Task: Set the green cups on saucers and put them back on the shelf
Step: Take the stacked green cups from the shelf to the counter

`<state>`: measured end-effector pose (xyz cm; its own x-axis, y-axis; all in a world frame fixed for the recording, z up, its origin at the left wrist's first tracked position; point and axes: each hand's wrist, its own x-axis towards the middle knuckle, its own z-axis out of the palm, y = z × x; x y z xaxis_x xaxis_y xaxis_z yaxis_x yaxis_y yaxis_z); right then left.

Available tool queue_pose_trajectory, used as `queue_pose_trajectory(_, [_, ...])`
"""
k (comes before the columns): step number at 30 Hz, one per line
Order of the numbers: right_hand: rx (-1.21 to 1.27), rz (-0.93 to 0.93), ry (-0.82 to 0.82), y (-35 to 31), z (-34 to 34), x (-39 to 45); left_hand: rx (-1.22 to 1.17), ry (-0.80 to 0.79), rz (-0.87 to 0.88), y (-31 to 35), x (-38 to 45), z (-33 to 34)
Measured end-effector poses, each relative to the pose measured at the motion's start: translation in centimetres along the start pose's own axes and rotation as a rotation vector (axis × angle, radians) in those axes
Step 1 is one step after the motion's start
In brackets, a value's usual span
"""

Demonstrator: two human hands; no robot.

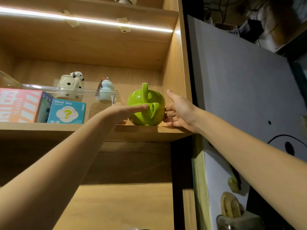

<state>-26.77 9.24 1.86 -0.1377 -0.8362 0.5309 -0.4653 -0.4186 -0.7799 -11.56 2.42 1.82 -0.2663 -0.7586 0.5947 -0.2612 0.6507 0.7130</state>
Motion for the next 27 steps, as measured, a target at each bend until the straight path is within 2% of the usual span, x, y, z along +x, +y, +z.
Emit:
queue_pose_trajectory(9, [0.148, 0.009, -0.029, -2.3, -0.1, -4.1, -0.296, 0.013, 0.024, 1.7, -3.4, -1.5])
queue_pose_trajectory(16, [0.277, 0.036, -0.081, -3.4, -0.2, -9.5, -0.399, 0.007, -0.022, 2.6, -8.9, -1.7])
queue_pose_trajectory(21, [0.473, 0.083, -0.133, -0.6, 0.4, -14.2, -0.483, -0.004, -0.048, 1.0, -13.9, -0.6])
queue_pose_trajectory(24, [0.559, 0.135, -0.150, 2.5, 1.4, -17.1, -0.452, -0.007, -0.116, -1.2, -17.4, 0.1])
queue_pose_trajectory(27, [0.623, 0.196, -0.156, 5.9, 2.9, -20.0, -0.406, 0.011, -0.113, -4.4, -21.4, 1.6])
